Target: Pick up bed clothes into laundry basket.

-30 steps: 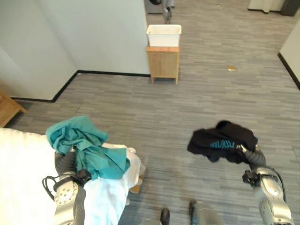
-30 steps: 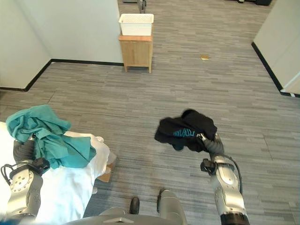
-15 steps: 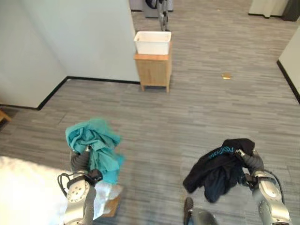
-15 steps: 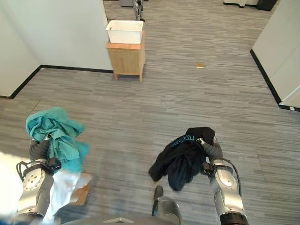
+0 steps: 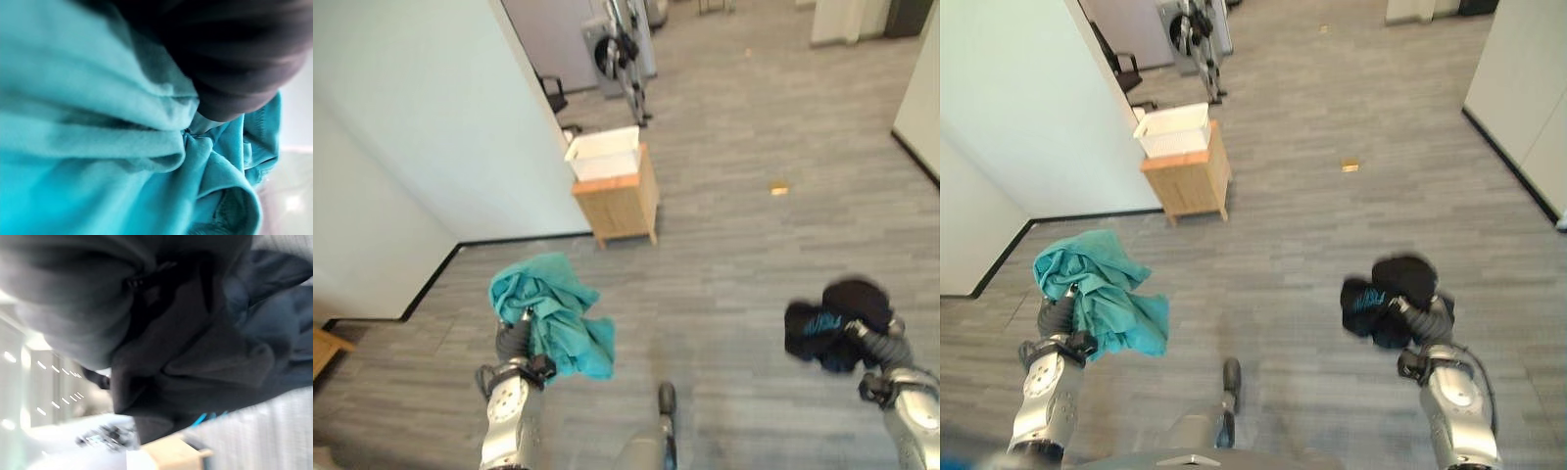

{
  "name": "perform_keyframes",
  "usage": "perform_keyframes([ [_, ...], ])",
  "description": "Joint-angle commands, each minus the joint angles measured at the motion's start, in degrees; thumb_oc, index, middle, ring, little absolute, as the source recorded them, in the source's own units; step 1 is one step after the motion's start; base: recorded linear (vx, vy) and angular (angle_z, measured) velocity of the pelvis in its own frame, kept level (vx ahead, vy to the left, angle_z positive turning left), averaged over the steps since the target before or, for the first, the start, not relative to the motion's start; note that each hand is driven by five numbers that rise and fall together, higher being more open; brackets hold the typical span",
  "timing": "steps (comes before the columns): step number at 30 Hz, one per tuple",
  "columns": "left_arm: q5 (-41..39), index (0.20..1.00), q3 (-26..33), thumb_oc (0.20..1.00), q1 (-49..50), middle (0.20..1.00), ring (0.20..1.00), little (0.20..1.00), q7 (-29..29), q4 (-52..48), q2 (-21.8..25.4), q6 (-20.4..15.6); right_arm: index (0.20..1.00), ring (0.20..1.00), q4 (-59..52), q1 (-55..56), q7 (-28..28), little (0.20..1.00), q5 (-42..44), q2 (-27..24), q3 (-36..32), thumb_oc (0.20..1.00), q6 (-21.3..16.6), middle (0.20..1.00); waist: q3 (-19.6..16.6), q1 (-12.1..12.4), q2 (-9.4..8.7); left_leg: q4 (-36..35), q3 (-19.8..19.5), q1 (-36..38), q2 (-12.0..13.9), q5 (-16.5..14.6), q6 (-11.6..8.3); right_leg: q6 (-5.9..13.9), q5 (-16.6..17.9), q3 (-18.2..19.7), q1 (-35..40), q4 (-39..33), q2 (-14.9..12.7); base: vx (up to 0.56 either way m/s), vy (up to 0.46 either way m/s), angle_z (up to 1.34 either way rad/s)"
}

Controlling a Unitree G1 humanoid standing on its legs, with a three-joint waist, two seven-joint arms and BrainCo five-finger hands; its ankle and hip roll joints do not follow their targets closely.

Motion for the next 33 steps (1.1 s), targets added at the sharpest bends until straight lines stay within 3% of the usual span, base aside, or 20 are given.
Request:
perform_keyframes([
  [1,1.5,0.2,4.2,0.2,-1.9,0.2,0.2,0.2,-0.1,-4.6,7.6,-3.6,0.2,0.2,-6.4,-8.6,3.1,0.2,-1.4,1.6,-1.1,0.2,-4.2,0.2,-0.5,4.4,-3.06,-5.6,-1.1,5.0,2.0,10.9,-2.57,3.66,8.8,5.9,5.4,-11.1,-3.6,0.54,0.09,-0.36],
  [3,2.1,0.2,4.3,0.2,-1.9,0.2,0.2,0.2,0.1,-4.7,8.0,-3.4,0.2,0.2,-6.7,-9.1,3.2,0.2,-2.3,1.8,-0.4,0.2,-4.2,0.2,-1.3,5.1,-4.28,-2.9,-0.4,4.1,1.4,9.2,-1.64,4.59,9.7,5.5,5.6,-8.8,-5.7,0.44,0.107,-0.39],
  [4,2.0,0.2,4.3,0.2,-1.7,0.2,0.2,0.2,-0.2,-5.1,8.4,-3.2,0.2,0.2,-6.2,-9.9,3.7,0.2,-2.3,3.1,0.8,0.2,-4.1,0.2,-1.6,6.0,-6.72,0.1,-0.1,5.4,-1.0,4.8,1.64,6.82,16.9,5.7,3.2,0.5,-9.7,0.48,0.196,0.08],
  [6,1.9,0.2,3.9,0.2,-2.1,0.2,0.2,0.2,0.2,-5.8,8.6,-2.6,0.2,0.2,-5.9,-10.8,3.8,0.2,-2.1,4.3,2.1,0.2,-4.2,0.2,-1.3,6.3,-6.21,0.1,-0.1,8.9,-2.5,2.5,4.82,7.3,28.9,7.4,-4.4,19.6,-10.4,0.43,0.257,0.16],
  [7,1.9,0.2,3.9,0.2,-2.1,0.2,0.2,0.2,0.2,-5.8,8.6,-2.6,0.2,0.2,-5.9,-10.8,3.8,0.2,-2.1,4.3,2.1,0.2,-4.2,0.2,-1.3,6.3,-6.21,0.1,-0.1,8.9,-2.5,2.5,4.82,7.3,28.9,7.4,-4.4,19.6,-10.4,0.66,0.4,0.36],
  [8,2.6,0.2,3.9,0.2,-2.1,0.2,0.2,0.2,0.4,-6.5,9.2,-2.3,0.2,0.2,-5.6,-10.9,3.8,0.2,-2.8,5.2,3.1,0.2,-4.0,0.2,0.9,3.1,-3.55,-3.1,-2.9,16.7,-2.7,0.0,7.22,6.93,30.2,7.3,-15.2,34.6,-9.7,0.53,0.284,0.43],
  [9,2.6,0.2,4.0,0.2,-2.1,0.2,0.2,0.2,0.5,-6.5,9.2,-2.3,0.2,0.2,-5.6,-10.9,3.8,0.2,-2.8,5.1,3.1,0.2,-4.0,0.2,0.8,3.1,-3.46,-3.2,-2.9,16.5,-2.6,0.2,7.19,6.83,30.3,7.3,-15.5,34.8,-9.6,0.77,0.306,0.58],
  [10,3.1,0.2,3.6,0.2,-2.6,0.2,0.2,0.2,0.3,-6.5,10.0,-2.0,0.2,0.2,-5.5,-10.4,4.2,0.2,-3.0,5.1,3.3,0.2,-3.6,0.2,0.9,1.9,-2.97,-4.3,-4.5,19.0,-2.5,-0.5,7.36,6.05,26.9,6.9,-19.0,35.1,-8.8,0.42,0.026,0.6],
  [11,3.1,0.2,3.3,0.2,-3.1,0.2,0.2,0.2,0.2,-6.9,10.3,-2.0,0.2,0.2,-5.4,-10.0,4.3,0.2,-3.0,5.0,3.4,0.2,-3.3,0.2,1.3,0.9,-2.59,-5.3,-5.8,21.2,-2.5,-0.8,7.39,5.54,25.4,6.1,-22.3,33.3,-8.4,0.82,-0.049,0.84],
  [12,2.8,0.2,3.5,0.2,-3.0,0.2,0.2,0.2,-0.6,-7.7,10.4,-2.2,0.2,0.2,-5.3,-8.9,5.2,0.2,-2.4,4.9,2.9,0.2,-3.0,0.2,1.9,-1.2,-2.58,-6.7,-8.3,24.7,-2.7,-1.4,6.51,5.27,23.8,6.0,-26.6,25.9,-7.3,0.82,-0.146,0.99],
  [14,2.0,0.2,3.6,0.2,-2.9,0.2,0.2,0.2,-1.2,-7.8,9.9,-2.5,0.2,0.2,-4.8,-7.9,5.3,0.2,-2.1,4.6,1.4,0.2,-2.8,0.2,1.9,-3.3,-3.81,-7.9,-11.5,28.1,-3.5,-3.2,5.31,6.25,25.9,7.2,-29.1,9.8,-6.2,0.76,-0.216,0.92],
  [18,2.4,0.2,3.2,0.2,-3.7,0.2,0.2,0.2,-1.1,-6.2,9.9,-2.7,0.2,0.2,-4.4,-6.4,4.2,0.2,-1.5,4.6,-0.8,0.2,-3.1,0.2,2.0,-5.3,-4.72,-8.0,-15.9,31.6,-2.6,-6.0,3.91,8.07,27.7,11.1,-26.8,-10.0,-3.1,0.5,-0.138,0.59],
  [20,3.1,0.2,3.1,0.2,-3.1,0.2,0.2,0.2,-1.2,-6.5,9.8,-2.9,0.2,0.2,-4.8,-5.8,4.1,0.2,-1.9,4.2,-1.6,0.2,-2.9,0.2,1.7,-5.8,-5.21,-7.8,-17.3,34.2,-1.7,-7.8,3.13,10.16,29.3,11.0,-27.3,-13.2,-2.6,0.67,-0.233,0.65],
  [24,2.9,0.2,3.4,0.2,-1.8,0.2,0.2,0.2,-1.4,-6.0,8.8,-3.0,0.2,0.2,-3.5,-7.2,4.7,0.2,-0.8,3.3,-0.7,0.2,-3.3,0.2,-0.3,-5.3,-5.68,-1.6,-17.5,35.1,0.6,-9.1,1.22,8.32,29.3,7.3,-25.8,-7.9,-3.8,0.49,-0.224,0.53],
  [25,1.6,0.2,3.1,0.2,-2.7,0.2,0.2,0.2,-0.6,-4.9,7.7,-3.0,0.2,0.2,-3.5,-8.2,4.4,0.2,-0.2,2.7,0.2,0.2,-3.4,0.2,-0.2,-4.9,-5.33,12.2,-15.3,31.5,2.0,-2.3,-1.59,6.47,27.6,6.4,-22.4,-7.4,-2.9,0.56,-0.336,0.13],
  [26,0.0,0.2,2.9,0.2,-3.6,0.2,0.2,0.2,-0.3,-4.7,7.3,-3.1,0.2,0.2,-3.7,-8.7,4.2,0.2,0.6,2.2,0.2,0.2,-3.6,0.2,0.3,-4.9,-6.34,22.8,-12.1,27.4,2.0,1.8,-2.79,5.37,27.1,5.4,-20.5,-7.5,-3.7,0.42,-0.245,0.17],
  [27,0.0,0.2,2.9,0.2,-3.7,0.2,0.2,0.2,-0.3,-4.7,7.4,-3.1,0.2,0.2,-3.7,-8.8,4.2,0.2,0.6,2.2,0.3,0.2,-3.6,0.2,0.2,-5.0,-6.09,23.2,-12.2,27.2,2.3,1.3,-2.72,5.49,26.8,5.3,-20.5,-7.5,-3.5,0.25,-0.219,0.41],
  [29,-2.1,0.2,3.0,0.2,-3.1,0.2,0.2,0.2,-1.1,-5.0,7.0,-3.1,0.2,0.2,-3.3,-9.1,3.6,0.2,2.7,1.6,-0.4,0.2,-4.3,0.2,2.1,-3.0,-7.91,35.4,-8.0,19.5,1.9,2.1,-2.42,3.05,24.4,4.4,-15.7,-8.8,-3.6,0.37,-0.316,0.47],
  [30,-0.8,0.2,2.5,0.2,-3.1,0.2,0.2,0.2,-0.8,-5.2,7.4,-2.4,0.2,0.2,-3.4,-8.9,2.1,0.2,1.9,0.7,-1.0,0.2,-4.1,0.2,3.3,-1.3,-8.29,34.4,-2.5,13.3,5.5,1.2,-2.24,2.57,22.4,3.2,-11.3,-10.3,-3.5,0.5,-0.342,0.14],
  [33,-2.3,0.2,1.9,0.2,-3.6,0.2,0.2,0.2,-1.2,-4.9,7.1,-2.7,0.2,0.2,-3.7,-9.4,1.3,0.2,1.5,0.0,-1.3,0.2,-4.3,0.2,3.6,0.0,-8.6,28.4,1.6,10.1,8.0,1.7,-2.58,2.7,20.9,1.7,-8.4,-11.8,-4.3,0.3,-0.11,0.01],
])
